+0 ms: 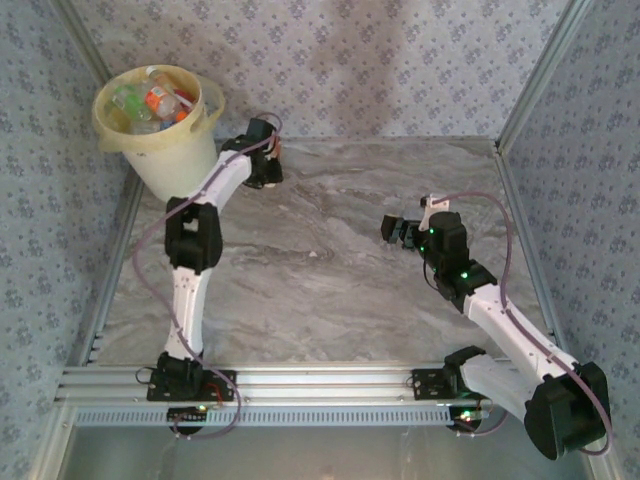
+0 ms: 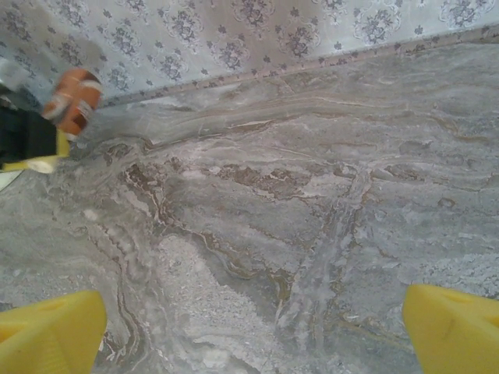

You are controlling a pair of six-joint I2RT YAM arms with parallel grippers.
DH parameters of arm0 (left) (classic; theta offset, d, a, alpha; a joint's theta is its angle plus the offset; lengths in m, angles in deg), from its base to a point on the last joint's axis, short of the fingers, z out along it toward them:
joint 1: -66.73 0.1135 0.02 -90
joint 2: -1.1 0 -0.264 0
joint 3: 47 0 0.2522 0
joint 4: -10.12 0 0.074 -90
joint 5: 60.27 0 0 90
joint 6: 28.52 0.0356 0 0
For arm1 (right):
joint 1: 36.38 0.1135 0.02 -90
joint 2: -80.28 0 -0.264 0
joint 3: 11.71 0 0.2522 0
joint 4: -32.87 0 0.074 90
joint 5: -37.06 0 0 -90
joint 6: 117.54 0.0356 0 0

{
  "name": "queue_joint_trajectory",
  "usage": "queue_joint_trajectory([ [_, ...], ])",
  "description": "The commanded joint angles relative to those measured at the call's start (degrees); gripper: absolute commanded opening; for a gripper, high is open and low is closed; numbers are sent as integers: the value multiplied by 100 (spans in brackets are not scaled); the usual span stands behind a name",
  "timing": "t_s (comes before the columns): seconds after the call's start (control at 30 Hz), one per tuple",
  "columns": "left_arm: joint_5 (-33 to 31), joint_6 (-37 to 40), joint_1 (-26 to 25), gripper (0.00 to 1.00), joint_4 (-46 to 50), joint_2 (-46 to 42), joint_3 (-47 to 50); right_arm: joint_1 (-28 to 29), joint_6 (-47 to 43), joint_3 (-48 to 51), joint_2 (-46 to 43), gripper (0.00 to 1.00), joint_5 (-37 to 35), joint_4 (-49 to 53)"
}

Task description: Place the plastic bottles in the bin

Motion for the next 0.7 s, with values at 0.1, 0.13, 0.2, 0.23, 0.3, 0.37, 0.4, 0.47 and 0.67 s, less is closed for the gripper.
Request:
queue_joint_trajectory([
  [0.1,-78,-49,-92,31,-1057,-2182,1370,-35,63,-117,66,100,85,-351],
  [0.13,-169,-32,-101,31,-1081,-2456,1503,-35,72,-117,79,100,115,-388],
  [0.2,-431,2,-101,31,-1160,-2950,1670,-32,102,-120,90,100,162,-449],
  [0.23,-677,33,-101,31,-1187,-3181,1696,-28,123,-130,109,100,187,-492],
  [0.3,-1208,114,-96,31,-1197,-3480,1664,-27,181,-159,136,100,236,-548],
  [0.37,-1741,143,-54,31,-1223,-3664,1618,-27,243,-212,165,100,319,-592],
  [0.4,-1972,136,-17,31,-1233,-3736,1594,-18,257,-235,171,100,361,-615],
  [0.47,-2528,123,82,31,-1306,-3880,1634,-6,269,-250,183,100,402,-673],
  [0.67,-3089,-290,845,31,-1886,-4274,2088,14,354,-359,207,100,488,-695],
])
